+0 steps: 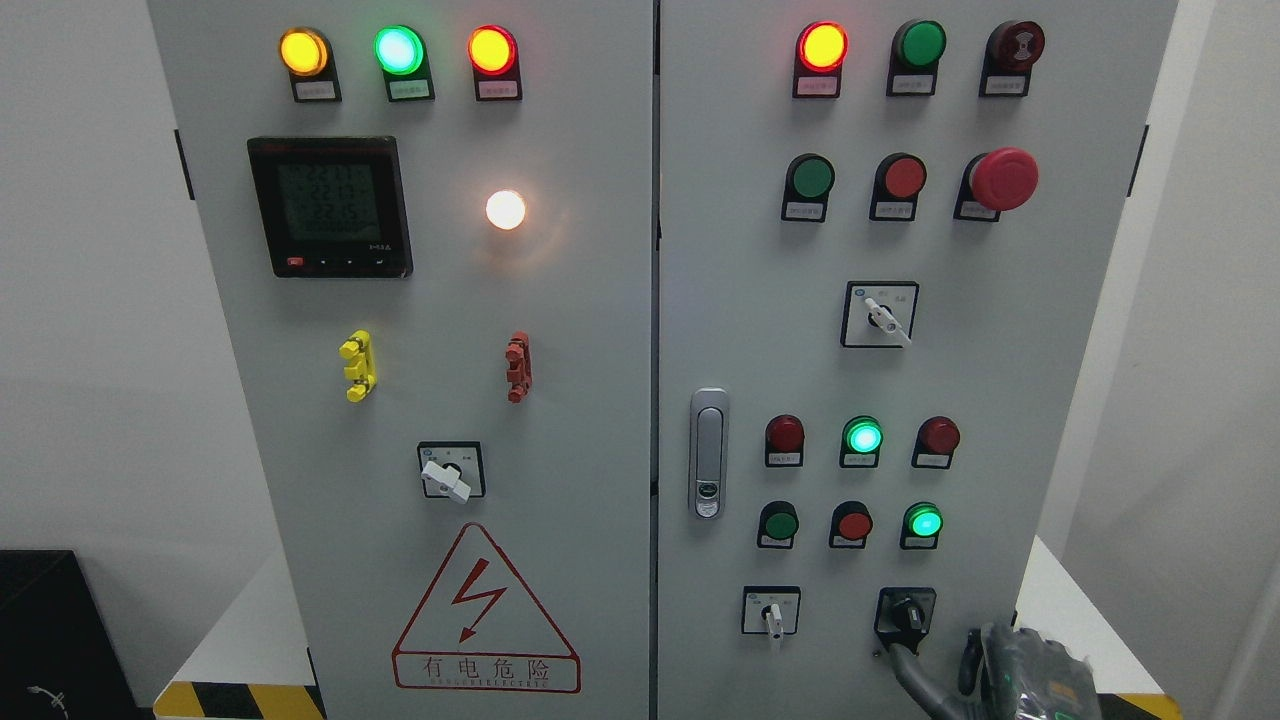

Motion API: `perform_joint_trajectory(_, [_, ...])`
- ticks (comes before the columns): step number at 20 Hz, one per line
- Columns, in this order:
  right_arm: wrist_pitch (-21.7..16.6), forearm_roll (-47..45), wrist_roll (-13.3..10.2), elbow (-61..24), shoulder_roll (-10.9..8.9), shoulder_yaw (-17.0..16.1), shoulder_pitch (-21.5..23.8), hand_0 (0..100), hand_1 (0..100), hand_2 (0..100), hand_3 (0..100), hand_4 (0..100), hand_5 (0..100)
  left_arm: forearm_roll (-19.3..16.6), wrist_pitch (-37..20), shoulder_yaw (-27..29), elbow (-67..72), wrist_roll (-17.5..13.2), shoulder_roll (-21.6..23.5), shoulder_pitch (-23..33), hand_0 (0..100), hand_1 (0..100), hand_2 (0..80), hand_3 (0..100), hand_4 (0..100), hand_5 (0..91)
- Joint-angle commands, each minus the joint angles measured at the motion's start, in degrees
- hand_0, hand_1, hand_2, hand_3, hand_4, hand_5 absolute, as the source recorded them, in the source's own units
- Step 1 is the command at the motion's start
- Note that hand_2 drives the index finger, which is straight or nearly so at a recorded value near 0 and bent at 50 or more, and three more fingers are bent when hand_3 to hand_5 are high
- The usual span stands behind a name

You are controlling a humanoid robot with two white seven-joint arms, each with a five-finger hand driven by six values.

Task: Flip black knob to close circuit
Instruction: 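Raise the right hand up toward the black rotary knob near the cabinet bottom, then grip the black rotary knob with the right hand and twist it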

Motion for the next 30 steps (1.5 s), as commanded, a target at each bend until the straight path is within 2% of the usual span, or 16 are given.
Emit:
perform_joint_trajectory(1, [0.6,0.1,0.0,0.2,-0.04,0.7,-0.7,0,8,78,96,77,80,-1.2,0.0,-1.2,1.2,0.0,0.0,0.0,0,0,0.0,0,0,0.0])
perform_joint_trajectory(30, [1.6,0.3,-0.1,1.9,-0.3,0.4,-1.5,0,12,78,96,78,81,-1.1,0.0,-1.2,1.2,0.0,0.0,0.0,0,0,0.0,0,0,0.0])
